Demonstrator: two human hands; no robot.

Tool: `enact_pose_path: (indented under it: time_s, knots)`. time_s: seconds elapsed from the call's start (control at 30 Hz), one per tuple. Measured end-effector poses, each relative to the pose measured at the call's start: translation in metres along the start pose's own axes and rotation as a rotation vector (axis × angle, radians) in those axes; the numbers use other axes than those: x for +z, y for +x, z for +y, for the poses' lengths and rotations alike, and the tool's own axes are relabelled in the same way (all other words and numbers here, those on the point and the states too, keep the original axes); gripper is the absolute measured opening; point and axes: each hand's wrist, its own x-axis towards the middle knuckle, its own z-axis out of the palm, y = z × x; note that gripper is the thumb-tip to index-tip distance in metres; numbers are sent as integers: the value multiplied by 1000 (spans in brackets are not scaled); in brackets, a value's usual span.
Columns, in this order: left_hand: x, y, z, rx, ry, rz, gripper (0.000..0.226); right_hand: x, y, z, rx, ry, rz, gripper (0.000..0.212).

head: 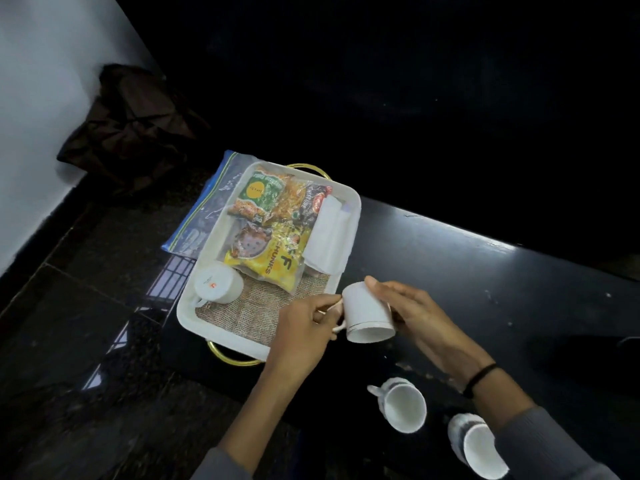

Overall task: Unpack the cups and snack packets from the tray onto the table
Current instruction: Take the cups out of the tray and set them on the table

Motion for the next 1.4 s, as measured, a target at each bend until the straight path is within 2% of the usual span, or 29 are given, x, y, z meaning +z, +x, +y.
enact_pose_path:
  time_s: [0.13, 0.33, 0.47, 0.67, 0.9, 1.17, 1.27, 1.4]
  knots:
    - [32, 3, -2, -140, -143, -73, 14, -22, -9, 16, 77, -4, 74, 54]
    - [58, 6, -4, -402, -382, -59, 9, -35, -8, 45, 121, 69, 259, 23]
    - [67, 15, -6, -519, -445, -44, 5, -38, -7, 62, 184, 62, 284, 31]
    - [80, 22, -14, -613, -455, -89, 14, -42, -12, 72, 254, -3, 331, 40]
    - [98, 25, -19, -632, -435, -130, 13, -48, -23, 72, 344, -61, 412, 46]
    - [113, 24, -12, -620, -410, -152, 14, -54, -33, 66, 350, -155, 482, 49]
    - [116, 24, -9, -587, -375, -162, 21, -54, -37, 65, 284, -361, 518, 48]
    - [107, 21, -8, -493, -209, -121, 29, -50, -36, 60, 69, -756, 622, 44]
